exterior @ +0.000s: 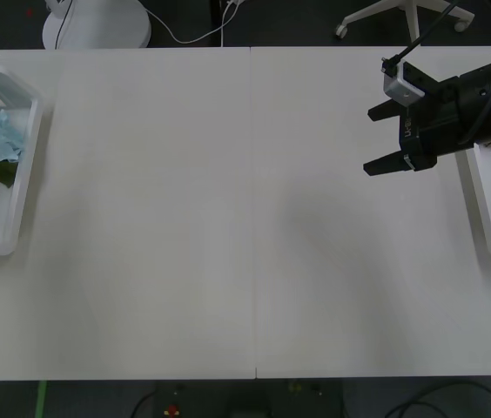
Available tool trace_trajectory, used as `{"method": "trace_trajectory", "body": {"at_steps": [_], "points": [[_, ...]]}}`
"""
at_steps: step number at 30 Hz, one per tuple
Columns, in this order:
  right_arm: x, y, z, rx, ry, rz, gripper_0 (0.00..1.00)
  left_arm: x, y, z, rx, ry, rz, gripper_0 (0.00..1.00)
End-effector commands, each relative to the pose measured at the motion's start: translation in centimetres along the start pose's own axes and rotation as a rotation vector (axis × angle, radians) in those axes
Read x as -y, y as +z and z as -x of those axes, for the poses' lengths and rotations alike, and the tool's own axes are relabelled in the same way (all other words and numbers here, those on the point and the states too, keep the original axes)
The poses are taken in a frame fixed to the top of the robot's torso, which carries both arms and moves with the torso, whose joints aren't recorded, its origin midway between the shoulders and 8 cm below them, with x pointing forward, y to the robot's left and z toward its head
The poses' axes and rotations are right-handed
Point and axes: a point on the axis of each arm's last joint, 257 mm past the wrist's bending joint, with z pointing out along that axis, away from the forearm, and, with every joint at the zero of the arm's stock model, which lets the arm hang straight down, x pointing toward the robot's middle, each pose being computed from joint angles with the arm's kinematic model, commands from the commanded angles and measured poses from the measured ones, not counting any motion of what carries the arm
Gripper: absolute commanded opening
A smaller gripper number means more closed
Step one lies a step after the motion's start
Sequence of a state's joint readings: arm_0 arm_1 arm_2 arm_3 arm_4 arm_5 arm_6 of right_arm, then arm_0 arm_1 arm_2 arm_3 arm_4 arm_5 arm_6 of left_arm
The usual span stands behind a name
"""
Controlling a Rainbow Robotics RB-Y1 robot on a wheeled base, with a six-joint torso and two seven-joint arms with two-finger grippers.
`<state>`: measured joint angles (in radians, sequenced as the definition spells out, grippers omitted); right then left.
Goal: Put the red flowers into the right box and the blue flowers into the left box
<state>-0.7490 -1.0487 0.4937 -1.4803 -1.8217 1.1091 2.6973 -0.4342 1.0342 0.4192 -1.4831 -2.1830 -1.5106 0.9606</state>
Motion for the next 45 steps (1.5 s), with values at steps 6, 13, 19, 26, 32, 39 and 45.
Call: {"method": "trace_trajectory", "body": {"at_steps": [6,13,19,26,32,39,45], "points": [[0.7,0.0,2.7,0.03,-0.051,-0.009,1.0,7.1,0.8,4.2,0.191,-0.071,-0.227,1.0],[0.7,0.0,2.7,0.03,-0.051,-0.009,1.0,13.9,2.0,7.6,0.32,-0.127,-0.424,1.0],[0.7,0.0,2.7,0.03,-0.051,-0.009,1.0,19.2,2.4,10.9,0.401,-0.138,-0.56,1.0],[0.7,0.0,2.7,0.03,-0.051,-0.009,1.0,24.5,1.9,14.3,0.465,-0.143,-0.695,1.0],[0.7,0.0,2.7,0.03,-0.051,-0.009,1.0,27.9,-0.1,17.4,0.561,-0.211,-0.853,1.0],[0.7,0.0,2.7,0.03,-0.051,-0.009,1.0,29.8,-0.5,22.8,0.755,-0.176,-0.926,1.0],[0.7,0.0,2.7,0.03,-0.051,-0.009,1.0,28.8,-0.1,25.3,0.919,0.066,-0.786,1.0]]}}
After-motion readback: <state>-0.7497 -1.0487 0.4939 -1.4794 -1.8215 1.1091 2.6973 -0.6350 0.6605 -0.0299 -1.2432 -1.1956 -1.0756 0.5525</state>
